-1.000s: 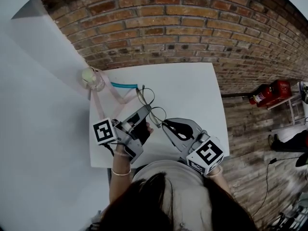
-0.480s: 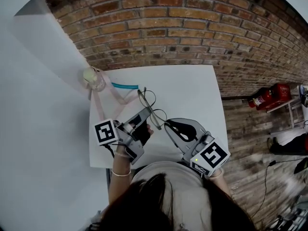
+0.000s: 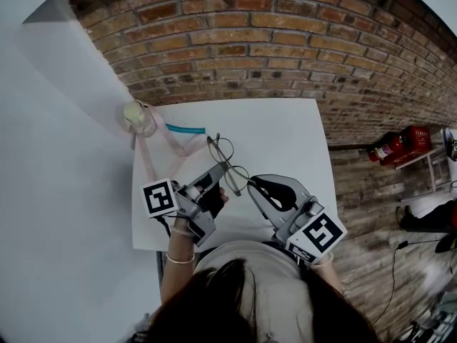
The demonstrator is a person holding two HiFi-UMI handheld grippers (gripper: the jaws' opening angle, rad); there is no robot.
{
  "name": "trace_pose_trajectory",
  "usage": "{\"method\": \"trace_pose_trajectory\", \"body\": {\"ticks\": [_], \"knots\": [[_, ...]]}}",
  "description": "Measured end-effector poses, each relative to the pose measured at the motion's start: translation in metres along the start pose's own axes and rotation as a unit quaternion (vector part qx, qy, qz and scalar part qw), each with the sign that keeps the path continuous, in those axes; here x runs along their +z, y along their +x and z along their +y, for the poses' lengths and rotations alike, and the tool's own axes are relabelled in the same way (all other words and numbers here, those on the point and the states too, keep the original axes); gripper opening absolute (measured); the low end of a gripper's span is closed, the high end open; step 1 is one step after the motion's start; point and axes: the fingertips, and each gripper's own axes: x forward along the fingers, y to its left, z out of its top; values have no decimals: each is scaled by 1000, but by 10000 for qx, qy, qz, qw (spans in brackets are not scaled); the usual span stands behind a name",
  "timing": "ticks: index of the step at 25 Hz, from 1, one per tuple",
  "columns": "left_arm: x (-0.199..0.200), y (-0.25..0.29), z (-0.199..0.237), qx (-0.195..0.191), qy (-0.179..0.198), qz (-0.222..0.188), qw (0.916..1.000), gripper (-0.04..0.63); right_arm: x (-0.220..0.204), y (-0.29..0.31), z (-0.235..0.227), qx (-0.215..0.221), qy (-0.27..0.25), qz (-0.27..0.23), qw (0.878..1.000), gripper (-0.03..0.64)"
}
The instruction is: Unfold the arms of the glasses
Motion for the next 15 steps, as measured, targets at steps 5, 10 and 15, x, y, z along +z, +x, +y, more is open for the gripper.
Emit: {"method": "trace_pose_trajectory", "body": {"ticks": [5,10,15], "knots": [[-3,0,2,52,44,46,10000,22,7,-2,-2,-51,-43,-111,9999,34],[-6,2,3,66,44,92,9999,23,13,-4,-4,-66,-59,-219,9997,34],[-10,4,3,104,87,141,9998,23,21,-7,-7,-73,-68,-294,9995,34]]}}
